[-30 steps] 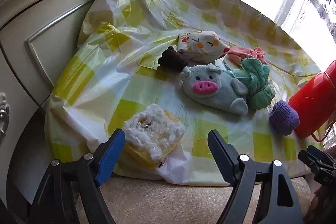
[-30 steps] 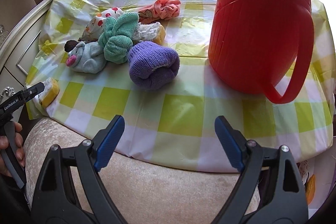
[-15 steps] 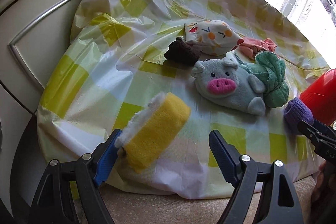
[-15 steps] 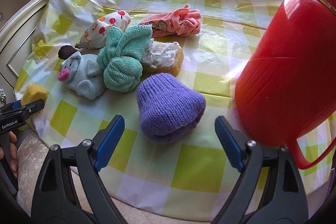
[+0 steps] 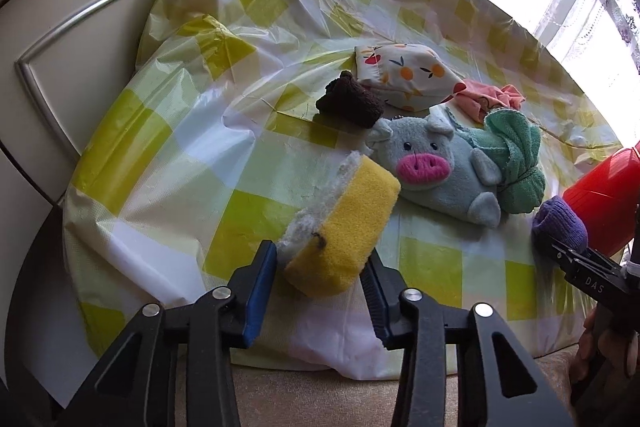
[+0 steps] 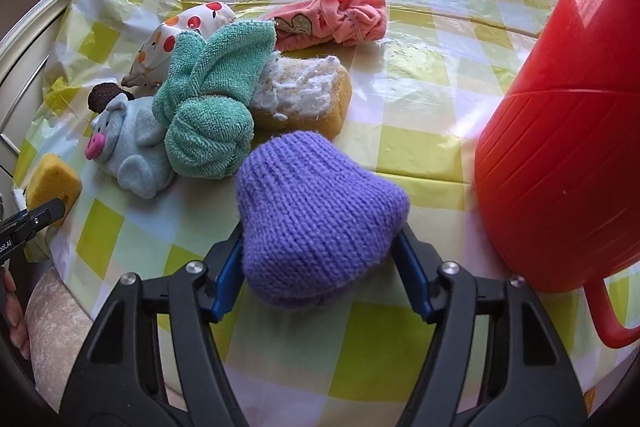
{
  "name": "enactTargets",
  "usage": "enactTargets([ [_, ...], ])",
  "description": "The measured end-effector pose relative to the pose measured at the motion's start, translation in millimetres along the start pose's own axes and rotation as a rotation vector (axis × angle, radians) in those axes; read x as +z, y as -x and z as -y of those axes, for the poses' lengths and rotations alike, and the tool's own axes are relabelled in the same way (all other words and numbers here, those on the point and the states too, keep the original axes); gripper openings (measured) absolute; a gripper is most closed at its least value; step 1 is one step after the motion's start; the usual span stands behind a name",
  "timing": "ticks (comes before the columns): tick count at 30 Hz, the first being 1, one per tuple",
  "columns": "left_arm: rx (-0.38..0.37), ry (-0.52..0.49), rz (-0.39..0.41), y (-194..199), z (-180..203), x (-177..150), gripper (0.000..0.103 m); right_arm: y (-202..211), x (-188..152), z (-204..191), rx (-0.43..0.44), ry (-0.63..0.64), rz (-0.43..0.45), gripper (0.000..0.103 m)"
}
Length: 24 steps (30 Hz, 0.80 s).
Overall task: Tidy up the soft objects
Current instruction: 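Grasp the yellow sponge with the left tool while the right tool grasps the purple knit hat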
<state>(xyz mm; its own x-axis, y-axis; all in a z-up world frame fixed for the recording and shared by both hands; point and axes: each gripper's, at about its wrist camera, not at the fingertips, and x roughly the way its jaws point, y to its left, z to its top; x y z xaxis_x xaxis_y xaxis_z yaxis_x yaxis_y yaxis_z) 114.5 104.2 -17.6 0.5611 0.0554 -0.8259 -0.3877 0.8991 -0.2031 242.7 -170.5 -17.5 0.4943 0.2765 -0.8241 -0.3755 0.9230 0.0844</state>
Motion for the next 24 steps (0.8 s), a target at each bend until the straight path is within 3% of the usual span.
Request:
enactTargets([
  [5,0.012,-0.024,0.048,11,6,-1,0.032,6,-3,-3,0.014,0.014,0.02,0.064],
  [14,-0.017,-0.074,0.075,28,31,-9,0.031,26,-12,-5,0.032,0.014,0.049,0.064],
  [24,-0.123,-0.161,0.118,50,81,-29,0.031,65,-42,14,0.069,-0.051,0.08,0.064],
])
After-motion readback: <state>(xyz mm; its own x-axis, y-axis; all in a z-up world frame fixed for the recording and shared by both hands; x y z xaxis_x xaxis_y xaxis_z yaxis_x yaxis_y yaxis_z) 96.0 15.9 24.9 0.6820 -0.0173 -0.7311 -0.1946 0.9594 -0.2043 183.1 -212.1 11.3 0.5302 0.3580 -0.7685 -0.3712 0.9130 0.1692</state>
